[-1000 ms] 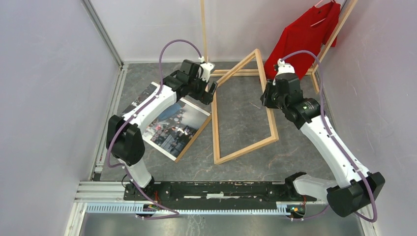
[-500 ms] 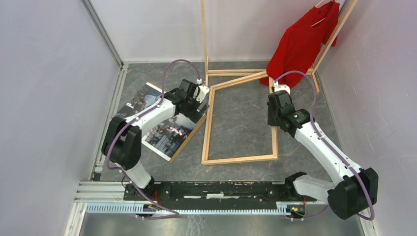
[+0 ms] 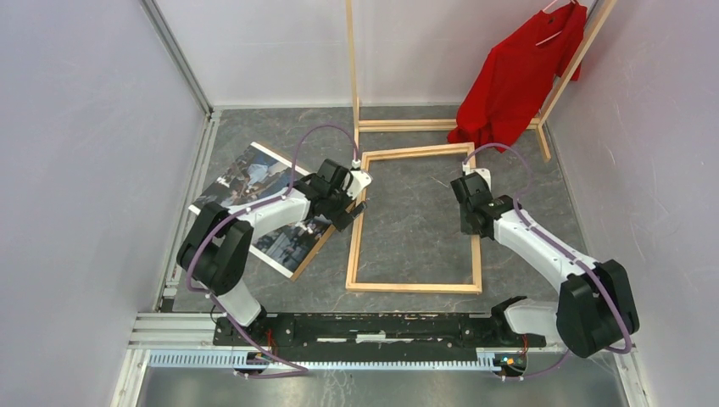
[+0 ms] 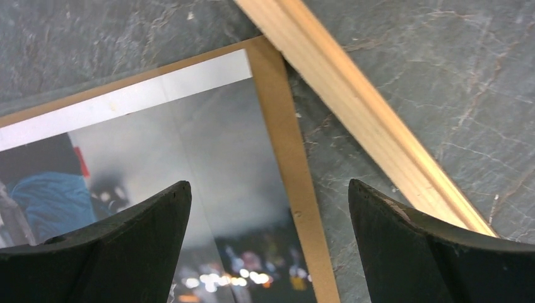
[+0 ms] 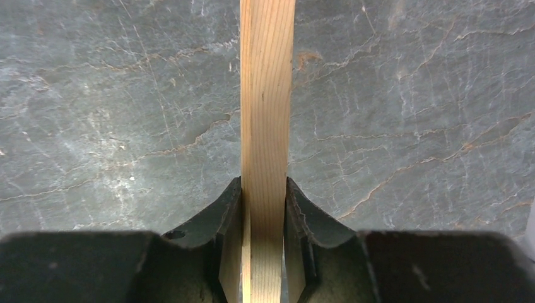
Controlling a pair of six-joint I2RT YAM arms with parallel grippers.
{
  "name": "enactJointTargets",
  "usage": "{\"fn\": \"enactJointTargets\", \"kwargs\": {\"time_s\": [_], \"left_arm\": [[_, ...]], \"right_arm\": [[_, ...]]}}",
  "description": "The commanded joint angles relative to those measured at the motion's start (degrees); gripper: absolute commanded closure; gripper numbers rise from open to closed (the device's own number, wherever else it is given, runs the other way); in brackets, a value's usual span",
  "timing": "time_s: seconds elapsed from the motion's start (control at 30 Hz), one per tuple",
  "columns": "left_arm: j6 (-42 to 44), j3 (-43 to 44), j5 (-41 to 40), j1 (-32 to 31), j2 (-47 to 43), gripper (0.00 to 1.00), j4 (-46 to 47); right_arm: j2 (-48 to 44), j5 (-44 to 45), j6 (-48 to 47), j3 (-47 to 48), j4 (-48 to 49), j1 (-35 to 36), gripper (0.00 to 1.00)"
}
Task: Put the photo into the frame
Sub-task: Turn over the photo frame at the center of the board.
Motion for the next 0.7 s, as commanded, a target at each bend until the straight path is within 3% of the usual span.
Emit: {"fn": "enactJointTargets", "kwargs": {"time_s": [0.0,0.23,0.33,0.53,0.67], "left_arm": [[3.45,-1.61,2.0,-1.97,-2.11,0.0,5.06],[4.11,-1.75,-1.49,-4.01,1.05,0.0,5.13],[3.7,-2.17,-0.66,-4.14,0.92,0.0,5.11],[3.54,-2.65,0.66,-4.59,0.75,0.0,4.6],[3.04,-2.84,2.17,-5.16,0.74,0.0,3.81]], "right_arm": [[1.4,2.65,-0.07,-2.4,3.68,0.26,0.95],[5.88,1.96,1.45,-4.03,5.88,-0.06,0.89],[7.76,1.28,1.51,-4.38,7.06,-0.56,0.8],[10.4,-0.34,1.94,-3.5,8.38,-2.39,0.42],[11.3,-0.03,1.5,-0.53,8.1,-3.3,0.28]]}}
